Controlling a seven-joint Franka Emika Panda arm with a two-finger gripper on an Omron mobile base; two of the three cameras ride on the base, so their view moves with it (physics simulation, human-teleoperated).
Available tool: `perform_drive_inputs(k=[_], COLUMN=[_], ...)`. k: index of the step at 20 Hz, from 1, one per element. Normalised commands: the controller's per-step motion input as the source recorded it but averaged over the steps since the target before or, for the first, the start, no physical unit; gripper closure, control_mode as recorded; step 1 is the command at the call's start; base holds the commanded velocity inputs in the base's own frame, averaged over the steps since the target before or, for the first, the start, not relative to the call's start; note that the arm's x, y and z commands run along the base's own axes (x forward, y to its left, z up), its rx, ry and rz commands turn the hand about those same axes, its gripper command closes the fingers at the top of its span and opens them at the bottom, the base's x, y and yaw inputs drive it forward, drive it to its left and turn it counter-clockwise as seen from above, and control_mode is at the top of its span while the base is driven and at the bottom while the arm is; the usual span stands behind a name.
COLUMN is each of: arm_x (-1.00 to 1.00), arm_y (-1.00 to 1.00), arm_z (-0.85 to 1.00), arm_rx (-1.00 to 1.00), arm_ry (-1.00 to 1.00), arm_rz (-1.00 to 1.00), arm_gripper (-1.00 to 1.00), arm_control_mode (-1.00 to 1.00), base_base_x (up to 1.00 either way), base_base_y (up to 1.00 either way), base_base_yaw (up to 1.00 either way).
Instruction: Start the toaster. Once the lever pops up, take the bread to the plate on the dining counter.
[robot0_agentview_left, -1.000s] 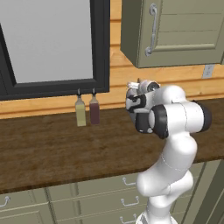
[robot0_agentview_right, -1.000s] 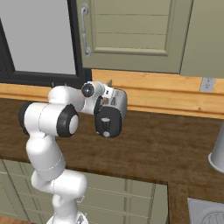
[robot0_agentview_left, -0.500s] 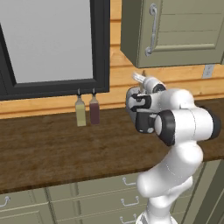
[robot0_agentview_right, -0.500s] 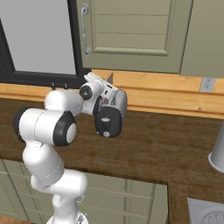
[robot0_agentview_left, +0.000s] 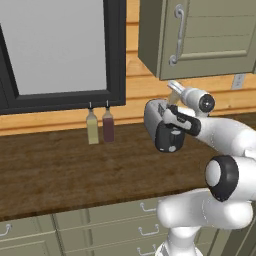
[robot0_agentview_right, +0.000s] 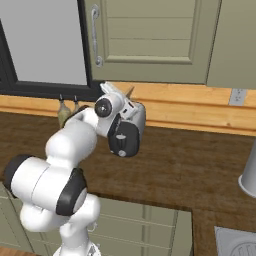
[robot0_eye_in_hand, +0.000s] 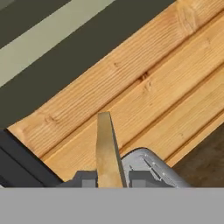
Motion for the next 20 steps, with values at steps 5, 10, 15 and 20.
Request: perform_drive_inputs(k=[5,10,15,20], arm_x=[-1.00,-1.00,-1.00,-0.79], arm_y=[-0.55,-0.33,-0.06,0.00], arm_z=[0.36,0.18,0.01,-0.03], arm_rx=[0.15,0.04,-0.02,-0.16], arm_ry=[0.09,0.03,0.00,0.15], arm_rz=[0.00,0.00,0.00,-0.01], arm_gripper=[1.00,1.00,1.00,1.00], arm_control_mode=[-1.00,-1.00,-1.00,-1.00], base_base_x=[0.00,0.00,0.00,0.00], base_base_y=[0.00,0.00,0.00,0.00], base_base_yaw=[0.00,0.00,0.00,0.00])
